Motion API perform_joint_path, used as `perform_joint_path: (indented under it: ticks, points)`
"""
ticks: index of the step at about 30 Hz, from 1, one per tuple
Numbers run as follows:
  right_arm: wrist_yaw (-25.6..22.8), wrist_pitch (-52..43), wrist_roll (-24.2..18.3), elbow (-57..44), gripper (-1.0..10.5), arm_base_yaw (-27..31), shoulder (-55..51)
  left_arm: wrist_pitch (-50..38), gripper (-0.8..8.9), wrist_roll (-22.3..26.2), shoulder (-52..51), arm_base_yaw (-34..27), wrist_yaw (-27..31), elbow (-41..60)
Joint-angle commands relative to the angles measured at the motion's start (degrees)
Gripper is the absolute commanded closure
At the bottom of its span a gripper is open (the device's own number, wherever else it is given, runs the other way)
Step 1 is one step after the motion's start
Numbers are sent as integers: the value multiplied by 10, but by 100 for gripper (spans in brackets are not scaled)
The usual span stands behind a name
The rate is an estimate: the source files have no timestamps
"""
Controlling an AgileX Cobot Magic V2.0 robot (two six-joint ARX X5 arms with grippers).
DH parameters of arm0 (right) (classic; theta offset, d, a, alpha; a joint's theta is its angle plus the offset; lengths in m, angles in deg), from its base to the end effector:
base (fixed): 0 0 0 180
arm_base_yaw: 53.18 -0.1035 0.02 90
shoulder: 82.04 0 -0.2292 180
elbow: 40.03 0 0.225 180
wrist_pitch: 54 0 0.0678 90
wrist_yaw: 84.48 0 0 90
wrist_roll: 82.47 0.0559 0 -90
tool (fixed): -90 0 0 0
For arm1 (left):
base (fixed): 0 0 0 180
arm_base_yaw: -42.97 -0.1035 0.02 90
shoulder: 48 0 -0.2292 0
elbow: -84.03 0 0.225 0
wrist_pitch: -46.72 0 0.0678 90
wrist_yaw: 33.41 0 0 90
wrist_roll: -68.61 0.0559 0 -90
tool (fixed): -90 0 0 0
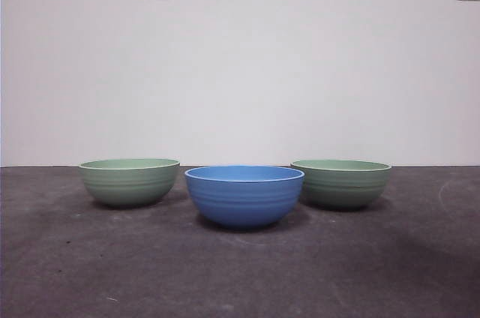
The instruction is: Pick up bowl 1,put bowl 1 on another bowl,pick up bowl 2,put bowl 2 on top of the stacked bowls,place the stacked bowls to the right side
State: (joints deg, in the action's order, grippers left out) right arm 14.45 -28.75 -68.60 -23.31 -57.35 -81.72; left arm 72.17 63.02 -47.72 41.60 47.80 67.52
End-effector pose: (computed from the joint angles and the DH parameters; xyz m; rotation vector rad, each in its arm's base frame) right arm 0.1272 0.0180 0.1494 0.2470 0.1815 0.2084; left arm 0.1285 -0.0055 0.1478 -0.1115 0.1666 -0.1213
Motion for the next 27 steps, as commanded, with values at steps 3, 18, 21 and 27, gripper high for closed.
perform_joint_path:
  ticks: [3,18,21,27]
  points:
    - [-1,2,77,24,959,0,20,0,821,-45,-2,-1,-49,-11]
    - [48,132,24,275,958,0,226,117,821,-73,93,-1,-114,-210]
    - [90,200,-8,344,958,0,273,149,821,-46,139,-1,-157,-262]
    - [123,352,-98,484,958,0,351,254,821,21,231,-1,-231,-377]
